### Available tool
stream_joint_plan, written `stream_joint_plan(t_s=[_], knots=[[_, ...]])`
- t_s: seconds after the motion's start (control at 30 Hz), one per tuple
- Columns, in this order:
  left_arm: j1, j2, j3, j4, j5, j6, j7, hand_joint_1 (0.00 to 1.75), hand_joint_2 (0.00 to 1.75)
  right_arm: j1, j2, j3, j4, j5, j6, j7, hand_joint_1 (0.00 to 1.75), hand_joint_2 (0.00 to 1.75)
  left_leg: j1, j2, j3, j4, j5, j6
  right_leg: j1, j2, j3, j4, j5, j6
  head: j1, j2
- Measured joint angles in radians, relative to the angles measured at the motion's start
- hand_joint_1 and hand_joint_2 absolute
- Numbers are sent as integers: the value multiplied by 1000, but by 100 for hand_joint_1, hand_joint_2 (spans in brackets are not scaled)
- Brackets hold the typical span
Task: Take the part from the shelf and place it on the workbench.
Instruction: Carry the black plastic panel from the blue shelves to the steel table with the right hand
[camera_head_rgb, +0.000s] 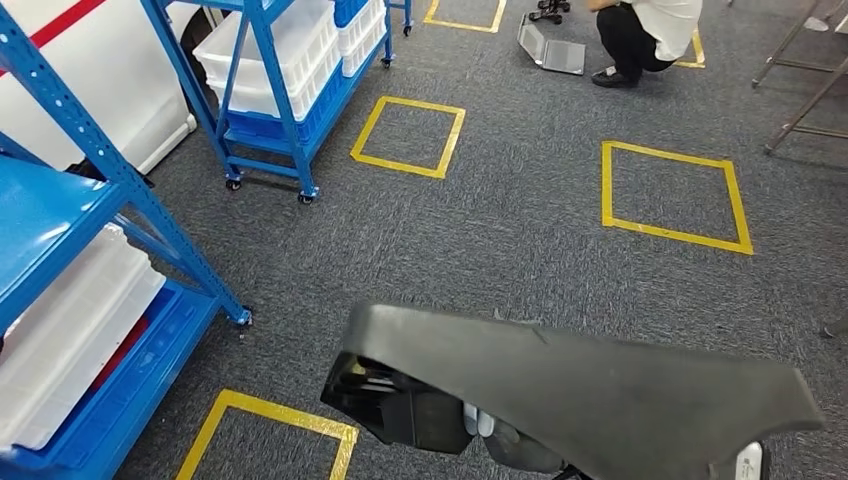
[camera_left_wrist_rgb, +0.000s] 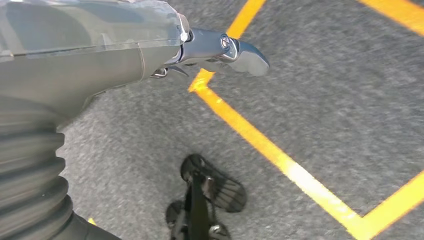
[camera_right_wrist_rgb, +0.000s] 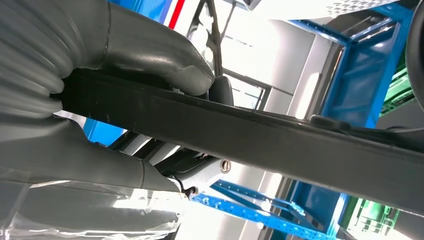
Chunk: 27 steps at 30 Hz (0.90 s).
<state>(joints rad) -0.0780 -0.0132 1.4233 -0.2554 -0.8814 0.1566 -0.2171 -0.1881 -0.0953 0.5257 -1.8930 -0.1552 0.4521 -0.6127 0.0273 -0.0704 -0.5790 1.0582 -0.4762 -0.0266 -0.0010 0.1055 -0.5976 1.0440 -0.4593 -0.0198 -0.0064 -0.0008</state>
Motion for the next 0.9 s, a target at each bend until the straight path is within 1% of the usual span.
stream_joint_plan(t_s=[0.03,0.07,0.1,0.13,0.17,0.2,0.23,0.27,0.3,0.33,0.37,0.4,0.43,0.47,0.5,0.53,0.57,0.6,0.63,0.67,0.7,0.73,0.77,0.8,0.83,0.87,0.9], knots=[[0,1,0,0,4,1,-1,0,175,1,3,-3,2,0,3,-4,164,175,-1,-11,4,-9,-5,4,-1,11,-6,4,0,6,0,0],[-1,3,0,0,5,2,-1,0,175,2,5,-6,3,1,5,-6,164,175,-4,-6,4,-12,-3,9,-2,21,-11,5,3,11,0,0],[-2,5,0,0,5,2,-1,0,175,4,8,-9,3,2,6,-6,164,175,-4,5,4,-13,0,16,-5,31,-15,4,5,17,0,0],[-4,7,0,0,4,0,-1,0,175,5,10,-12,2,4,7,-5,164,175,-4,16,6,-16,2,22,-5,25,-18,8,2,21,0,0],[-6,10,0,0,3,-2,-2,0,175,5,11,-15,1,6,7,-4,164,175,-3,28,8,-20,4,29,-4,6,-26,25,-9,25,2,0],[-7,13,-1,0,1,-5,-2,0,175,5,13,-18,0,8,6,-2,164,175,-3,41,10,-24,5,35,-3,-22,-44,62,-30,29,3,0],[-7,17,-1,0,0,-7,-2,0,175,4,16,-21,-1,11,5,0,164,175,-5,54,11,-26,5,39,-3,-56,-72,118,-59,32,5,0],[-5,20,-1,0,-1,-9,-2,0,175,4,19,-22,-2,13,3,3,164,175,-8,68,11,-26,4,42,-4,-78,-106,185,-88,35,6,0],[-4,24,-2,0,-2,-11,-2,0,175,4,23,-23,-2,15,1,8,164,175,-10,82,10,-26,3,43,-6,-91,-137,244,-109,37,5,0],[-4,28,-2,0,-1,-12,-2,0,175,4,26,-23,-2,16,0,15,164,175,-11,96,11,-26,2,44,-8,-97,-156,277,-113,38,5,0],[-4,31,-2,0,0,-13,-2,0,175,4,30,-23,-2,17,0,23,164,175,-11,110,11,-26,0,44,-9,-101,-156,275,-100,37,5,0],[-6,33,-2,0,1,-14,-3,0,175,4,34,-23,-2,17,0,30,164,175,-11,121,13,-26,-1,43,-9,-106,-135,234,-71,35,5,0],[-9,35,-3,0,2,-15,-4,0,175,2,39,-22,-3,18,1,34,164,175,-12,132,16,-26,-4,41,-8,-118,-98,164,-36,31,6,0],[-11,35,-3,0,2,-16,-4,0,175,0,44,-21,-3,17,2,36,164,175,-13,142,20,-26,-6,37,-2,-140,-60,93,-12,25,5,0],[-12,36,-3,0,2,-16,-5,0,175,-4,48,-19,-4,17,3,36,164,175,-14,150,23,-26,-9,33,4,-158,-31,38,3,19,5,0],[-13,36,-3,0,2,-17,-6,0,175,-8,52,-18,-5,17,3,36,164,175,-14,159,26,-26,-12,28,10,-170,-15,5,7,13,5,0],[-13,36,-3,0,3,-17,-6,0,175,-11,55,-16,-4,17,3,36,164,175,-15,168,28,-27,-14,23,16,-172,-13,-2,2,9,5,0],[-14,36,-3,0,3,-17,-7,0,175,-13,56,-14,-4,17,4,36,164,175,-14,177,31,-29,-15,17,18,-160,-14,-5,3,5,5,0],[-16,35,-4,0,3,-17,-10,0,175,-14,57,-11,-2,18,6,35,164,175,-12,181,34,-29,-19,12,15,-148,-11,-10,6,1,5,0],[-18,35,-4,0,3,-19,-14,0,175,-16,58,-7,0,17,10,33,164,175,-10,170,34,-20,-26,8,11,-137,-7,-18,9,-4,5,0],[-18,35,-5,0,4,-20,-20,0,175,-20,58,-3,3,17,15,31,164,175,-8,149,25,5,-43,5,8,-126,-2,-25,13,-10,4,0],[-18,35,-5,0,4,-22,-26,0,175,-24,58,3,8,16,20,28,164,175,-6,122,5,49,-68,3,4,-116,3,-30,16,-15,4,0],[-16,36,-5,0,5,-24,-33,0,175,-28,58,9,15,15,24,25,164,175,-6,97,-26,111,-97,2,5,-105,4,-31,16,-19,3,0],[-13,37,-5,1,6,-26,-38,0,175,-31,58,16,24,14,28,21,164,175,-6,85,-62,178,-123,1,5,-93,4,-31,16,-21,2,0],[-10,39,-5,1,7,-28,-43,0,175,-31,58,22,32,13,31,17,164,175,-6,80,-91,227,-135,-1,6,-80,5,-29,15,-22,2,0],[-7,40,-5,1,8,-31,-47,0,175,-32,57,27,39,11,33,13,164,175,-6,77,-108,248,-129,-2,6,-66,5,-27,14,-22,2,0],[-6,41,-5,1,9,-33,-50,0,175,-34,56,34,46,8,35,10,164,175,-5,76,-107,229,-103,-3,5,-52,5,-24,12,-21,2,0]])
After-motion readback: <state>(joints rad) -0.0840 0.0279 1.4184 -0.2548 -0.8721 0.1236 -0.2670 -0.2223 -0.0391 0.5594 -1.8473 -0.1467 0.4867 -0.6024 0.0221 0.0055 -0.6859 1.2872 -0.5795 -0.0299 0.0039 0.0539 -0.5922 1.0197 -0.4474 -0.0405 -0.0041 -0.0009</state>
